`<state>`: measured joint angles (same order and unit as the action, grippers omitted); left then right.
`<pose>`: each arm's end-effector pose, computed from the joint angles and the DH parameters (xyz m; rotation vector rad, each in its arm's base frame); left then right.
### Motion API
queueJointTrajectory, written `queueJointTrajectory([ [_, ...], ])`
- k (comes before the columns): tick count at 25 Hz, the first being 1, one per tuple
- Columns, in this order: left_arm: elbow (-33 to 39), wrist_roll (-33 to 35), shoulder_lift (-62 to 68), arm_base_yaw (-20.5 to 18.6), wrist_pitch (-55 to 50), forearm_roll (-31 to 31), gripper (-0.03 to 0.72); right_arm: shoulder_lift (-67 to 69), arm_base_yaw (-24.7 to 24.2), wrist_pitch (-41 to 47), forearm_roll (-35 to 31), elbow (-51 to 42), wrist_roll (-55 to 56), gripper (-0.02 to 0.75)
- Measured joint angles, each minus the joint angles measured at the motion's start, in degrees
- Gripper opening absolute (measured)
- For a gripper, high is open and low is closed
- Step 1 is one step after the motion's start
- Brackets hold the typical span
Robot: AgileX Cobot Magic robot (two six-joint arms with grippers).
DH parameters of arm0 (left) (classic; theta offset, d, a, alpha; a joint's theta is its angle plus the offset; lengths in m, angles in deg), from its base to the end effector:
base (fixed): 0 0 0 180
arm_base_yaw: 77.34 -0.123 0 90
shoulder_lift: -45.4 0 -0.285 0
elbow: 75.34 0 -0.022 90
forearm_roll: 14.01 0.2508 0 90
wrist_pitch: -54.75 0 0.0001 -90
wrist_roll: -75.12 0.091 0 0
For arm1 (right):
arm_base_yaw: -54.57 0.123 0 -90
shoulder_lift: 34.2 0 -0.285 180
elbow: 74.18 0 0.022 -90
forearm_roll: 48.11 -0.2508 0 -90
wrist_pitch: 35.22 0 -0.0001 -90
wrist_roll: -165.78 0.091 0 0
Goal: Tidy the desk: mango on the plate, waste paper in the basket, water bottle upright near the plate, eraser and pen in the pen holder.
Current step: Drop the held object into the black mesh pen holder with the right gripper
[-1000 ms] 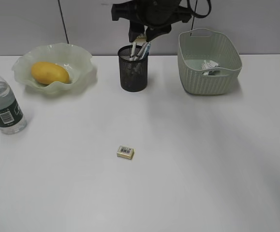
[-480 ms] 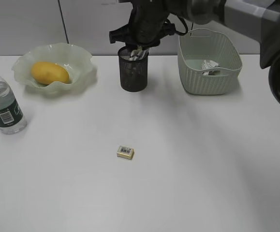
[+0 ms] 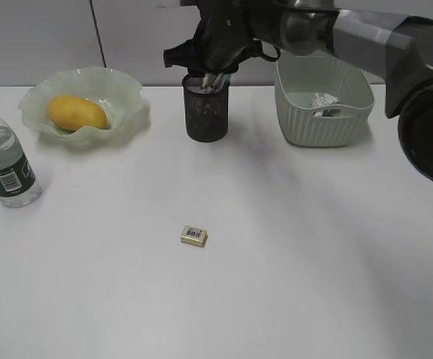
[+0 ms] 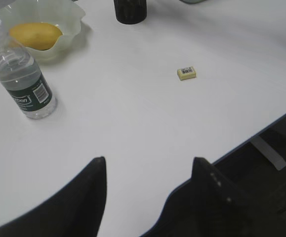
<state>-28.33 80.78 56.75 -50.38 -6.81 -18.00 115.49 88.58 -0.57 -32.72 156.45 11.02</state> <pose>-0.0014 -0.0055 0.2841 0.5937 2.0204 -0.3083 0.4745 0.3036 0.1879 -0.3571 2.2904 0.2385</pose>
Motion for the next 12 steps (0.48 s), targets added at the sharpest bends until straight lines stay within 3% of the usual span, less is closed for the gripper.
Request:
queueJointTrajectory([
  [5, 0.0, 0.0, 0.0, 0.0, 0.0, 0.0, 0.417, 0.8, 0.0, 0.1, 1.0, 0.0, 0.6, 0.344],
  [12, 0.0, 0.0, 0.0, 0.0, 0.0, 0.0, 0.417, 0.2, 0.0, 2.3, 1.5, 0.0, 0.0, 0.56],
])
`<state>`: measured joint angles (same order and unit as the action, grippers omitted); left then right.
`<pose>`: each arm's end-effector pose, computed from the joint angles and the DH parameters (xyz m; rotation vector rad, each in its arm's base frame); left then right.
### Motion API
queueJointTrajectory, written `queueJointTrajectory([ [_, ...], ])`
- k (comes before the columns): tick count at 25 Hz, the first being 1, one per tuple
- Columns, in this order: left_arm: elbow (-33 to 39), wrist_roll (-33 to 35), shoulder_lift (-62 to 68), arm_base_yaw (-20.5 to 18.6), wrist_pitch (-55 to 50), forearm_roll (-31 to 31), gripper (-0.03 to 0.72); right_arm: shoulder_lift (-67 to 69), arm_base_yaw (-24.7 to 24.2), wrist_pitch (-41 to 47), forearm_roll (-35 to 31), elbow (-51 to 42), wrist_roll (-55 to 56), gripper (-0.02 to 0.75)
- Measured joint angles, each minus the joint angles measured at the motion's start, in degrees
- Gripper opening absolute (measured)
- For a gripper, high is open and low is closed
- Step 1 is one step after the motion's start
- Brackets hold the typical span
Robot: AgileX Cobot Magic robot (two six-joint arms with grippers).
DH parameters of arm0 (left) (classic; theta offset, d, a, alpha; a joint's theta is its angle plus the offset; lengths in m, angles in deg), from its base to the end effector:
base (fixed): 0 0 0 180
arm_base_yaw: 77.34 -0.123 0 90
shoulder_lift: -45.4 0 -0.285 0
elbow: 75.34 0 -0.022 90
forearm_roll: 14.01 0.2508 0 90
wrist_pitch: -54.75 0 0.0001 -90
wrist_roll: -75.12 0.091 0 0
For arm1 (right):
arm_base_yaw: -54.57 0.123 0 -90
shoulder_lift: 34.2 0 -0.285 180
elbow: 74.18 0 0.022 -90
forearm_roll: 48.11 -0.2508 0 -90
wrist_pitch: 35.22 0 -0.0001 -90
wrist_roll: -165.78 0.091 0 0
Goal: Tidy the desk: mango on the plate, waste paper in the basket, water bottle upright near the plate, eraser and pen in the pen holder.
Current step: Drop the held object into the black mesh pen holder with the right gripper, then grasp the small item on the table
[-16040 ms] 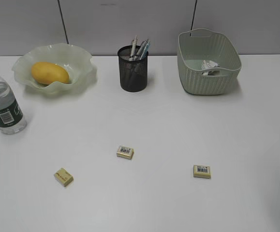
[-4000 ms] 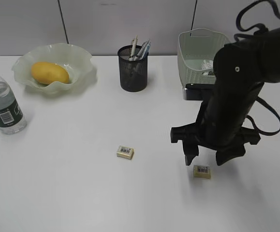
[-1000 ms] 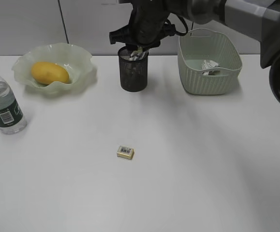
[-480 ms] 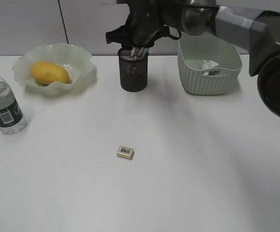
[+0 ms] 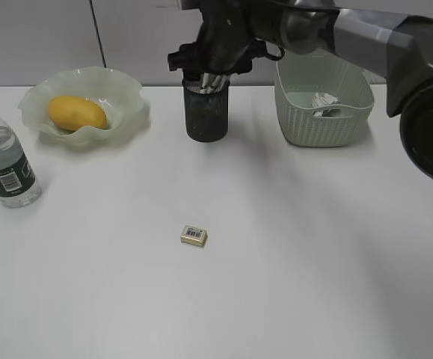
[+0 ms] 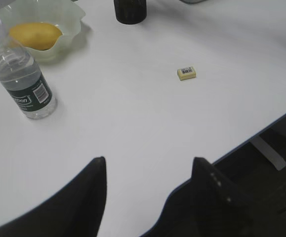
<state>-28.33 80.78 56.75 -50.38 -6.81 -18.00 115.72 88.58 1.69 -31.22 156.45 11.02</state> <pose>-0.0014 -0.0055 0.2841 0.5937 2.0204 -0.3083 0.4739 0.3006 0.1836 -0.3723 2.3188 0.1866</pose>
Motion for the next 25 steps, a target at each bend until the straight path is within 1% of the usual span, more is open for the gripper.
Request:
queueJointTrajectory([
  [3, 0.0, 0.0, 0.0, 0.0, 0.0, 0.0, 0.417, -1.2, 0.0, 3.0, 0.0, 0.6, -1.9, 0.577],
  [5, 0.0, 0.0, 0.0, 0.0, 0.0, 0.0, 0.417, -2.2, 0.0, 6.7, -0.7, 2.2, -4.3, 0.582],
  [10, 0.0, 0.0, 0.0, 0.0, 0.0, 0.0, 0.417, -5.4, 0.0, 21.3, -8.9, 5.5, -16.0, 0.583],
  [13, 0.0, 0.0, 0.0, 0.0, 0.0, 0.0, 0.417, -8.1, 0.0, 29.3, -13.1, 5.6, -20.4, 0.583],
  [16, 0.0, 0.0, 0.0, 0.0, 0.0, 0.0, 0.417, -12.1, 0.0, 32.0, -14.9, 3.8, -22.8, 0.583],
  [20, 0.0, 0.0, 0.0, 0.0, 0.0, 0.0, 0.417, -21.3, 0.0, 32.1, -15.3, -4.6, -26.2, 0.573],
  [25, 0.0, 0.0, 0.0, 0.0, 0.0, 0.0, 0.417, -36.8, 0.0, 32.2, -15.4, -22.7, -30.2, 0.564],
])
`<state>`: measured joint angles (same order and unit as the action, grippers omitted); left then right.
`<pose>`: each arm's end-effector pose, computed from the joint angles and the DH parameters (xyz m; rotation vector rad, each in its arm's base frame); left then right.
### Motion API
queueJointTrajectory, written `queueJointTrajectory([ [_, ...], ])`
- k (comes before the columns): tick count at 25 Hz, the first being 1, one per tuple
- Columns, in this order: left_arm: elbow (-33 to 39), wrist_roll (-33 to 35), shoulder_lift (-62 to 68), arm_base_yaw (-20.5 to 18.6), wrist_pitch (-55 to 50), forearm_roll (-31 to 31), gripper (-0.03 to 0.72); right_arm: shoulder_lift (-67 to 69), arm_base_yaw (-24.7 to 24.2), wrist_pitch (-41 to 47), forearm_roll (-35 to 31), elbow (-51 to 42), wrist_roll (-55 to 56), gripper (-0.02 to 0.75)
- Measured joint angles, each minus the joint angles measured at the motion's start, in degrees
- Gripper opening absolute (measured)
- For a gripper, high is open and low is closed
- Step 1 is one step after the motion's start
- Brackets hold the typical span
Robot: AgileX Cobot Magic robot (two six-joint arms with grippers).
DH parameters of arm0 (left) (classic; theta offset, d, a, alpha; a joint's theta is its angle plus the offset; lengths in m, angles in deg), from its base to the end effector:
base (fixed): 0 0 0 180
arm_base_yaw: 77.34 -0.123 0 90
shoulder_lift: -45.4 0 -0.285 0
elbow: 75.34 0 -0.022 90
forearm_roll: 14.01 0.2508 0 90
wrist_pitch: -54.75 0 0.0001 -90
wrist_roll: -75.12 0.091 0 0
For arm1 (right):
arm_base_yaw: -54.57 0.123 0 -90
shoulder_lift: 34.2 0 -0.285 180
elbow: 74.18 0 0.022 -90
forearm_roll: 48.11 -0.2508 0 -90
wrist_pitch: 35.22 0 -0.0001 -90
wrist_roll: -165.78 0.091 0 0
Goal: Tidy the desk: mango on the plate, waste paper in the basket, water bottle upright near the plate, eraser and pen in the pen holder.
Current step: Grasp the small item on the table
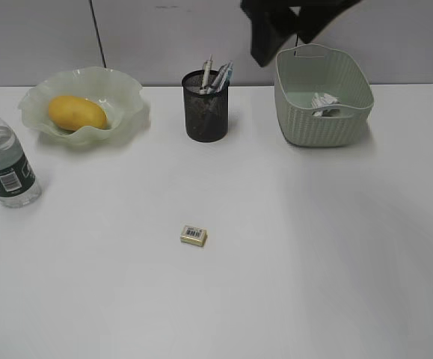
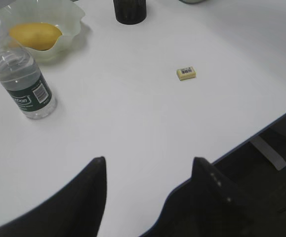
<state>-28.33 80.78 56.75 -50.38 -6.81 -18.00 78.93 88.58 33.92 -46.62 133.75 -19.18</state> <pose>-0.0014 -0.0055 0.2841 0.5937 2.0204 -0.3083 0.3323 0.2215 0.3460 -0.9050 2.5428 0.1197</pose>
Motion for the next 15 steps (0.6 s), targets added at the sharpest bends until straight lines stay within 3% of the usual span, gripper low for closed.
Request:
queueJointTrajectory([
  [15, -0.9, 0.0, 5.4, 0.0, 2.1, 0.0, 0.417, -48.6, 0.0, -0.1, 0.6, -50.4, -0.8, 0.564],
])
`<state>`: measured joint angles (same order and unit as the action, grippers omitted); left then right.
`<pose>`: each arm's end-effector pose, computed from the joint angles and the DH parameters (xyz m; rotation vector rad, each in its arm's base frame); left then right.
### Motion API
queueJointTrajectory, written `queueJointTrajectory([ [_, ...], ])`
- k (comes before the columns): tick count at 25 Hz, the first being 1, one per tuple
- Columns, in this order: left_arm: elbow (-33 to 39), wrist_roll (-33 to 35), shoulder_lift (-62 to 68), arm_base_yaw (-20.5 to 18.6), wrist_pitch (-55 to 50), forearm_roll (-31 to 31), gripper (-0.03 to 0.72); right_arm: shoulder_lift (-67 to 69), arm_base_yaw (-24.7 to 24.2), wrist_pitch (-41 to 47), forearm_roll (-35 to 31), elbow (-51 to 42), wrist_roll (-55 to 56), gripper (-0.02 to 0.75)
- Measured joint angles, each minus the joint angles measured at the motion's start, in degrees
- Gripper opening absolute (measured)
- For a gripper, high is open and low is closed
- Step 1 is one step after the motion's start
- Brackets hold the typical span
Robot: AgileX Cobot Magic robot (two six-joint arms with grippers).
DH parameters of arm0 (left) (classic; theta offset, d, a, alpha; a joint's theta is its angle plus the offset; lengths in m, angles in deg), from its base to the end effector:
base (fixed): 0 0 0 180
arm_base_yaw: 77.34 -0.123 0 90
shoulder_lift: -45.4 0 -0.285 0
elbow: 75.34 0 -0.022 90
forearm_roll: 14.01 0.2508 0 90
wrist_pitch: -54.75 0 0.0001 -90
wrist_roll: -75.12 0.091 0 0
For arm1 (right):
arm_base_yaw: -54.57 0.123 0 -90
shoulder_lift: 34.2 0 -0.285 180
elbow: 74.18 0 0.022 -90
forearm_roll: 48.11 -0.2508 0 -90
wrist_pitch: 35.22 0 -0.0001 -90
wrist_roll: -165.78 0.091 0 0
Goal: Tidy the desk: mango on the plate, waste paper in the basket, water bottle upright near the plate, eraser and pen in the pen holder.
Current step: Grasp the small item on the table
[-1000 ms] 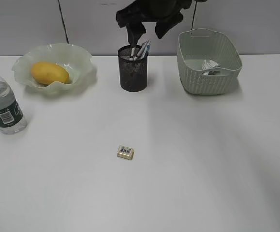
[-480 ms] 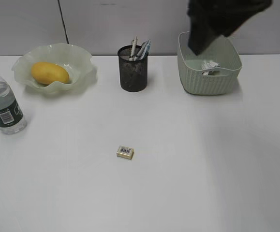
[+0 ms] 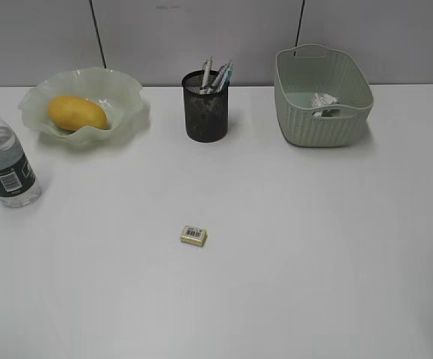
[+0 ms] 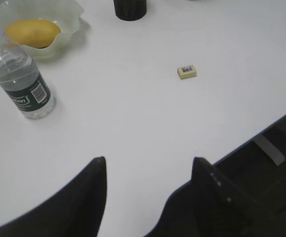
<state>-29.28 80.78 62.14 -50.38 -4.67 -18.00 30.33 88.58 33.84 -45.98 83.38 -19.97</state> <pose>0.0126 -0.0125 0.2909 0.6003 2.0604 -0.3027 0.1374 0.0889 0.3324 -0.9344 2.5603 0.0916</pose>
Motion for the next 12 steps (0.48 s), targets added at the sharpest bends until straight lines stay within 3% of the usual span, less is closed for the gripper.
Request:
queueJointTrajectory([
  [7, -6.9, 0.1, 24.2, 0.0, 8.6, 0.0, 0.443, -15.9, 0.0, -6.0, -2.1, -12.2, 0.0, 0.564],
  [12, -19.2, 2.4, 47.0, 0.1, 8.5, -2.3, 0.477, -23.3, 0.0, -9.2, -2.1, -17.6, 0.0, 0.564],
])
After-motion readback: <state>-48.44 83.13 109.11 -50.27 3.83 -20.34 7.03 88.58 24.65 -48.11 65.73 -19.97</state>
